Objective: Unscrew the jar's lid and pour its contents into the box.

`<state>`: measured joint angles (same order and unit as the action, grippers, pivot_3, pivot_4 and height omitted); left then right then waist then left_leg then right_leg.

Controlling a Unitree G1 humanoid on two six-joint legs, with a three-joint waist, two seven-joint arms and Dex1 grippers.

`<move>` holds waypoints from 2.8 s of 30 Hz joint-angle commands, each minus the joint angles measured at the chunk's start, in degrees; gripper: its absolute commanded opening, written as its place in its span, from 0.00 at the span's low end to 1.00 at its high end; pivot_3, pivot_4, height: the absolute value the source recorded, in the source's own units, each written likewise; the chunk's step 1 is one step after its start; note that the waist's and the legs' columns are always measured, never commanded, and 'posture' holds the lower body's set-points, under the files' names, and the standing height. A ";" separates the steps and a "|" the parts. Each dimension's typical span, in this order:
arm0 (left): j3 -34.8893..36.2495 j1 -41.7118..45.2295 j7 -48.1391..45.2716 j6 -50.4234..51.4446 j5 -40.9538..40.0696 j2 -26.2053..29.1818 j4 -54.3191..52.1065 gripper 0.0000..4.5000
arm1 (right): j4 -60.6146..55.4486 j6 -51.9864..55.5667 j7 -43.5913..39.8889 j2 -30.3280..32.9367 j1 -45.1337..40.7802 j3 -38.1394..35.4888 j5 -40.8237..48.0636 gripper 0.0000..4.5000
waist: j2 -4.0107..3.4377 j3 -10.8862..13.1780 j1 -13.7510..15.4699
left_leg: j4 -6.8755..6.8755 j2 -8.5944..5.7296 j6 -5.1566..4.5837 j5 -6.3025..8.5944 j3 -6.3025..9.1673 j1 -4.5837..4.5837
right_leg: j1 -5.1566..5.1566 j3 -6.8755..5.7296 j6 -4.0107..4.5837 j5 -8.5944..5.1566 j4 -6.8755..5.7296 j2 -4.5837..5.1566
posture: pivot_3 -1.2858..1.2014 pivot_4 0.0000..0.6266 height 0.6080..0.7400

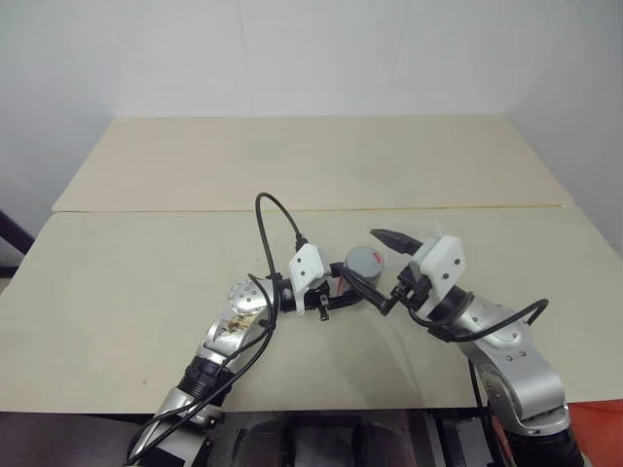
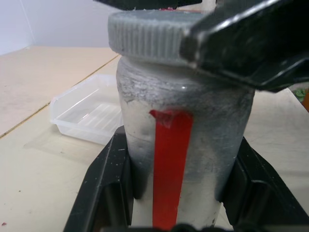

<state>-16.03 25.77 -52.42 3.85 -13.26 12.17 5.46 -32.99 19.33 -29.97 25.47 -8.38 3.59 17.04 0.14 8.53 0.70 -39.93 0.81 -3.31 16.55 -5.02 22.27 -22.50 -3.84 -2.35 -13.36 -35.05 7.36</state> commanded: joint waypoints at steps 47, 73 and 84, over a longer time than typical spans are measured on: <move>0.58 1.47 -1.82 -3.10 0.73 -0.59 0.80 0.43 | -7.26 0.61 -0.17 3.12 2.95 -2.50 2.70 0.98 | 0.00 0.00 0.02 | -0.02 -0.01 -0.06 0.04 0.00 -0.02 | 0.03 0.04 0.00 0.00 0.01 0.00 | 0.52 0.24 1.00; 0.90 2.61 -3.31 -4.79 1.24 -0.86 3.75 0.43 | -9.73 1.05 -3.32 6.69 10.71 -10.60 8.01 0.98 | 0.00 0.00 0.10 | -0.02 0.00 -0.06 0.04 0.00 -0.02 | 0.03 0.03 0.00 0.00 0.02 -0.01 | 0.52 0.24 1.00; 0.52 1.90 -3.29 -4.87 1.73 -0.99 3.06 0.43 | -9.87 2.60 -4.66 8.00 9.02 -9.02 10.92 0.98 | 0.00 0.00 -0.08 | -0.03 0.01 -0.10 0.06 0.00 -0.07 | 0.04 0.08 0.01 0.00 0.05 0.00 | 0.52 0.24 1.00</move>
<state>-15.26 27.85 -55.67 0.06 -11.24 11.37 10.76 -41.48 21.67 -35.69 33.66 2.06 -5.18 27.64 0.15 8.54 0.63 -39.97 0.82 -3.41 16.61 -5.03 22.20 -22.46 -3.75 -2.34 -13.37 -35.00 7.36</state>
